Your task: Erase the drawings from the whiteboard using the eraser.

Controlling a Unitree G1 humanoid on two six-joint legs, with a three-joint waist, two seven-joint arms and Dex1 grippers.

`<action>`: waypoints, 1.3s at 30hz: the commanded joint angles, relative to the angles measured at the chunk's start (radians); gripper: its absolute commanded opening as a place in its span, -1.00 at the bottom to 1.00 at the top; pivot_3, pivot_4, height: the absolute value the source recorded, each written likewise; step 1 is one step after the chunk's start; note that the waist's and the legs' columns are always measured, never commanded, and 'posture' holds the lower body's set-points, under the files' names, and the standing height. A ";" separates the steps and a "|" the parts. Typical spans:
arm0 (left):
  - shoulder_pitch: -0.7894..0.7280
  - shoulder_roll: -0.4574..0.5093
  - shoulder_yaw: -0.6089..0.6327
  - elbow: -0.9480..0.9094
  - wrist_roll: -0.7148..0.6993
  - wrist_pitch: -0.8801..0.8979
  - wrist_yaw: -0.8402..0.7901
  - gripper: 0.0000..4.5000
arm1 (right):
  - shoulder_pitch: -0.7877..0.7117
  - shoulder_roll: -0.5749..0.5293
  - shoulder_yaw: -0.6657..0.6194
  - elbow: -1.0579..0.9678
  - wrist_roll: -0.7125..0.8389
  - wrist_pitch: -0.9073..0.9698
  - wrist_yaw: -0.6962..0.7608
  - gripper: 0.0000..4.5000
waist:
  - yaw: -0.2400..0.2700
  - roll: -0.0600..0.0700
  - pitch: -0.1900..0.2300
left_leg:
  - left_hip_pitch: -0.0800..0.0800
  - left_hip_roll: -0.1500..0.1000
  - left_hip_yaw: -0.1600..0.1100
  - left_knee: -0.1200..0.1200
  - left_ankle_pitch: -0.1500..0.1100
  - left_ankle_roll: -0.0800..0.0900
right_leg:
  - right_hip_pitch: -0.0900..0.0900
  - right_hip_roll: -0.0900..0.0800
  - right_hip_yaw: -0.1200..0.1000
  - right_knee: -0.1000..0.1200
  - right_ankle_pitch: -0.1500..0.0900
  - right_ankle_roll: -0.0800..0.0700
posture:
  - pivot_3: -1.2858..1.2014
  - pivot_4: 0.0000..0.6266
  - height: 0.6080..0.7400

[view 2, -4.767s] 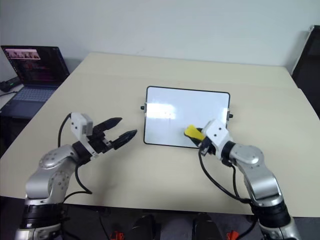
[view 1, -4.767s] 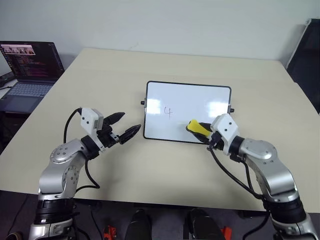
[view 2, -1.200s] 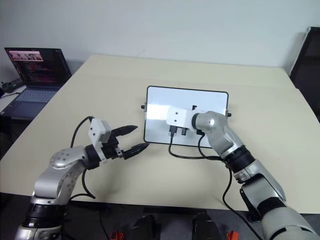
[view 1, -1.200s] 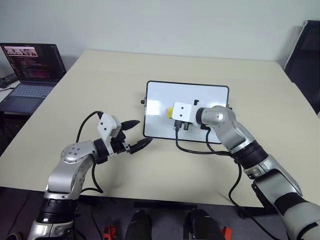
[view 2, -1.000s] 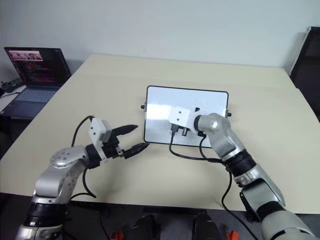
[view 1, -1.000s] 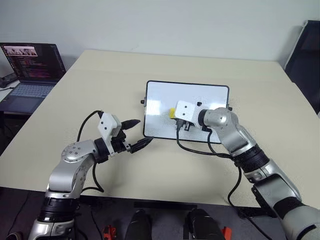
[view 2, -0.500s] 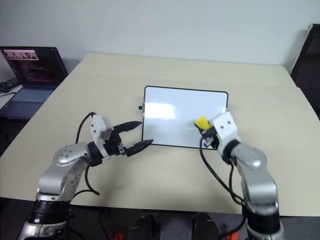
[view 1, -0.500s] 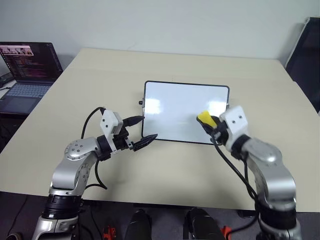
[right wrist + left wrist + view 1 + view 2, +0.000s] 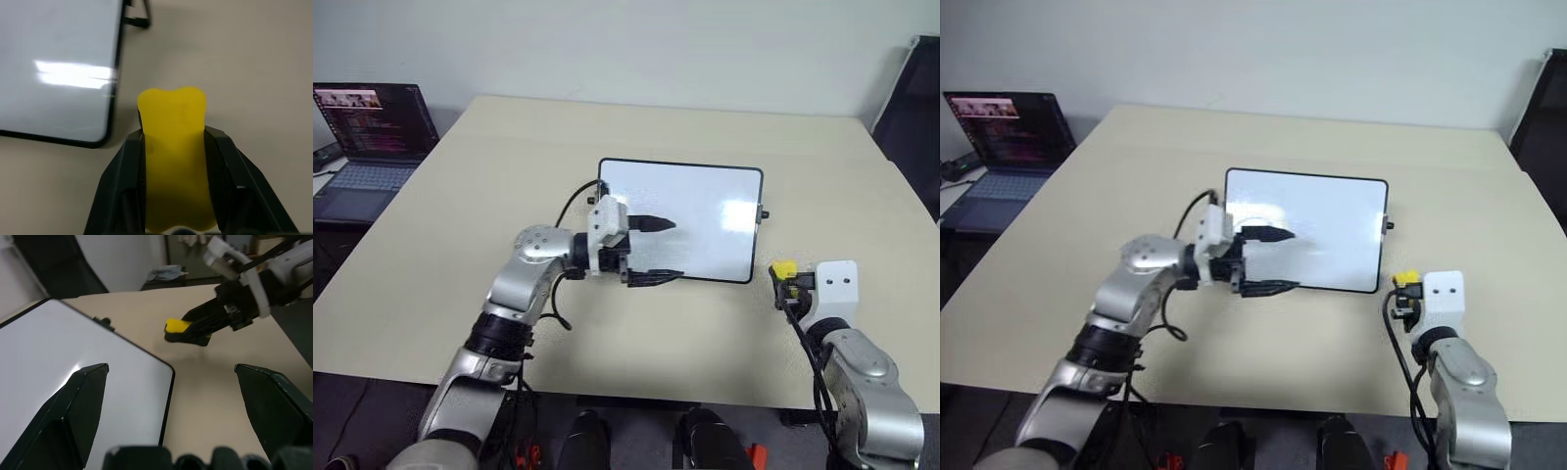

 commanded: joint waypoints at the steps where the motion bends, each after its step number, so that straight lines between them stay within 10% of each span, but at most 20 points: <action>1: -0.059 -0.041 -0.032 0.039 0.019 -0.051 -0.047 1.00 | -0.054 -0.036 -0.058 0.052 0.032 0.011 -0.013 -0.43 | -0.001 0.000 0.000 | 0.000 0.000 0.000 -0.001 0.000 0.000 | 0.000 0.000 0.000 0.000 0.000 0.000 | 0.03 -0.52 1.00; 16: -0.060 -0.109 -0.114 0.047 0.073 -0.139 -0.129 1.00 | -0.181 -0.179 -0.141 0.315 0.159 -0.002 0.006 -0.43 | -0.001 0.001 0.000 | 0.000 0.000 0.000 -0.001 0.000 0.000 | 0.001 0.000 0.001 0.000 -0.001 0.001 | 0.03 -0.52 1.00; 24: -0.005 -0.080 -0.087 0.000 0.077 -0.105 -0.079 1.00 | -0.196 -0.190 -0.170 0.338 0.222 -0.052 0.001 0.96 | -0.001 0.001 0.001 | 0.000 0.000 -0.001 -0.001 0.000 0.000 | 0.001 0.000 0.001 0.001 0.000 0.002 | 0.03 -0.52 1.00; 39: 0.450 -0.026 0.277 -0.370 -0.002 0.196 0.477 1.00 | 0.192 -0.044 0.035 -0.034 0.216 -0.391 -0.046 0.98 | 0.000 0.003 0.001 | 0.000 0.000 -0.001 -0.002 0.000 0.000 | 0.001 0.000 0.000 0.000 -0.002 0.002 | 0.03 -0.52 1.00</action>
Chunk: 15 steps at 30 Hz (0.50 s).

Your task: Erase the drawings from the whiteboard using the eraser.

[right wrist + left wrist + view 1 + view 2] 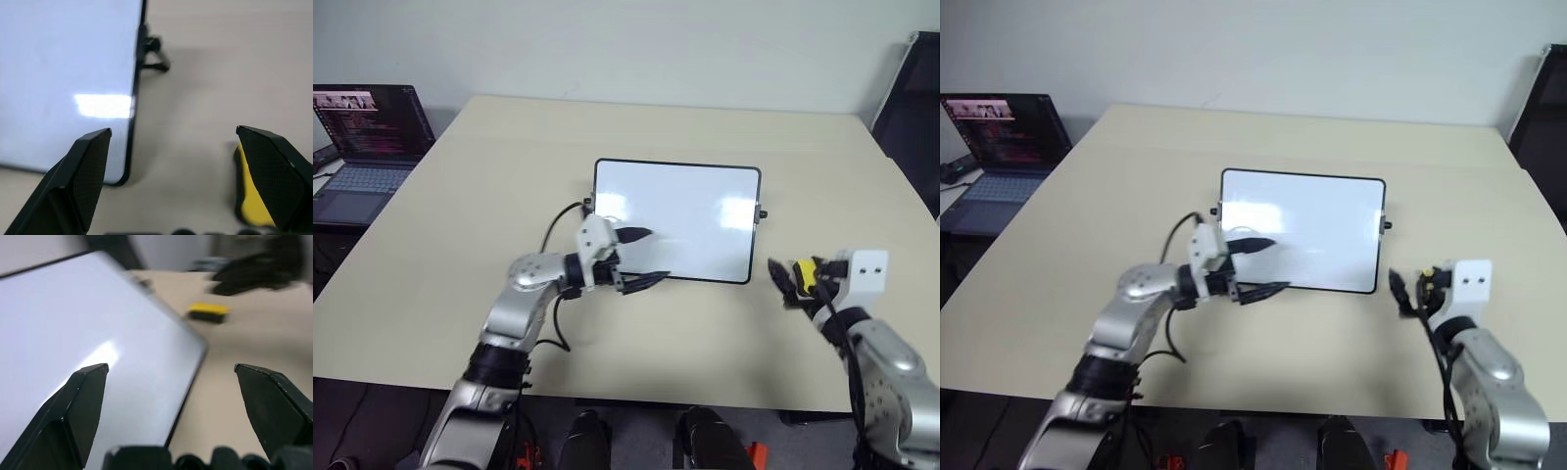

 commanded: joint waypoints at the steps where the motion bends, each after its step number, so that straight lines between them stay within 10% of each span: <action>1: 0.146 -0.052 0.114 -0.214 -0.047 0.092 0.211 1.00 | 0.075 0.063 0.072 0.027 -0.113 -0.270 -0.087 0.98 | 0.002 0.000 0.000 | 0.000 0.000 0.000 0.000 0.000 0.000 | 0.000 0.000 0.000 0.000 0.000 0.000 | 0.03 -0.52 1.00; 5: 0.297 -0.127 0.196 -0.353 -0.037 0.129 0.399 1.00 | 0.150 0.114 0.111 0.134 -0.222 -0.607 -0.147 0.98 | 0.004 -0.001 0.000 | 0.001 0.000 0.001 0.003 0.000 0.000 | 0.000 -0.001 0.000 0.000 0.001 -0.002 | 0.03 -0.52 1.00; 15: 0.368 -0.127 0.265 -0.380 0.033 0.118 0.587 1.00 | 0.285 0.084 0.010 0.281 -0.059 -0.766 -0.024 0.98 | 0.005 -0.003 -0.001 | 0.002 -0.001 0.003 0.005 -0.003 -0.006 | -0.001 -0.003 0.002 -0.007 0.002 -0.003 | 0.03 -0.52 1.00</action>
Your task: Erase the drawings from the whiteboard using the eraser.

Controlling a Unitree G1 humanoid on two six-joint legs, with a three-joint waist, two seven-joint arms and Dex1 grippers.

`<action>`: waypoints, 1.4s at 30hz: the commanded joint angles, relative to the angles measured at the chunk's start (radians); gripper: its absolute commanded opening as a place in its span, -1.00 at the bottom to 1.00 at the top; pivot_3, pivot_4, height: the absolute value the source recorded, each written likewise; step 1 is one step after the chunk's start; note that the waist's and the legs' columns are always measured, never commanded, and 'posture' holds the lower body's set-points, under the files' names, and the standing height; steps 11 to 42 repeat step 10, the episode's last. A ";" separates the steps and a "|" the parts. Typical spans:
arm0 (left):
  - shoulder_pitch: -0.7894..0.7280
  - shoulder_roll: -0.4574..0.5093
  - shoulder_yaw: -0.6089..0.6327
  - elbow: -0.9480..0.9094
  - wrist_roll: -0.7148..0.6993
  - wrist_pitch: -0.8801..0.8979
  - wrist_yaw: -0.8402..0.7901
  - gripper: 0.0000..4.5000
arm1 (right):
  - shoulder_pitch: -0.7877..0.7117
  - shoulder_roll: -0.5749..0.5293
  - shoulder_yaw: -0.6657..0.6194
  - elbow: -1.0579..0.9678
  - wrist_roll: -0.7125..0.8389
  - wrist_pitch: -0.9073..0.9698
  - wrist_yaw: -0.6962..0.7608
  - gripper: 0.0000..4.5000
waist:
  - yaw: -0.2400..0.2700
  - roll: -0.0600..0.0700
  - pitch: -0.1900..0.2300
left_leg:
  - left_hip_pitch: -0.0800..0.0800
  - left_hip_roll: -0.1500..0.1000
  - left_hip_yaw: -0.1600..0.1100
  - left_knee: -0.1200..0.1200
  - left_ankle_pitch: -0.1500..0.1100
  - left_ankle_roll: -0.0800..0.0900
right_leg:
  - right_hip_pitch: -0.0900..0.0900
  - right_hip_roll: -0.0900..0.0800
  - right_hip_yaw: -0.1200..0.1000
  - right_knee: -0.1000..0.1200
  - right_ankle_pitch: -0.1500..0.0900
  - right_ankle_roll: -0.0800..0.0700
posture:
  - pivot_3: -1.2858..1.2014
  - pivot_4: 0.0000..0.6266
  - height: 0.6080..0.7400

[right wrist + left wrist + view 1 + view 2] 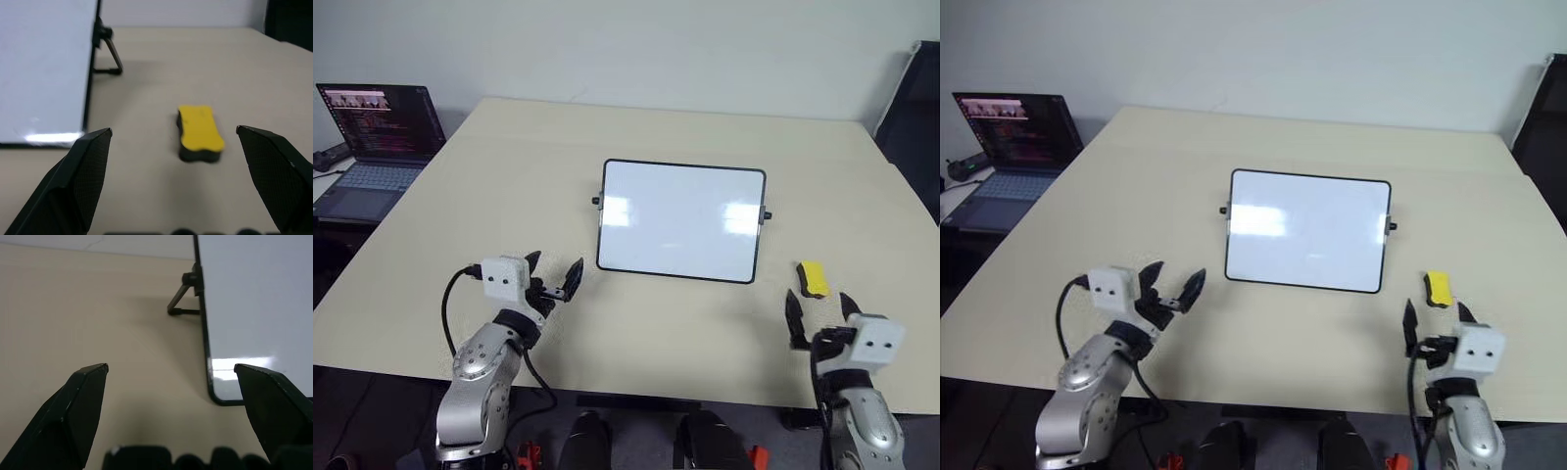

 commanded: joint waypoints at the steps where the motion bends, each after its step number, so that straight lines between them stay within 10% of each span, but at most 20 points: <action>1: -0.007 0.041 0.023 -0.044 0.011 -0.012 0.007 1.00 | 0.004 -0.040 -0.024 0.003 0.035 -0.028 0.042 0.98 | -0.001 0.000 0.000 | 0.000 0.000 0.000 0.000 0.000 0.000 | 0.000 0.000 0.000 0.000 0.000 0.000 | 0.03 -0.52 1.00; 42: 0.030 0.019 -0.054 -0.068 0.038 -0.023 0.046 1.00 | 0.013 -0.119 -0.062 -0.069 0.105 0.051 0.061 0.98 | 0.000 0.001 0.000 | -0.001 0.001 0.000 -0.003 0.002 0.004 | 0.001 0.001 -0.001 0.001 0.000 0.000 | 0.03 -0.52 1.00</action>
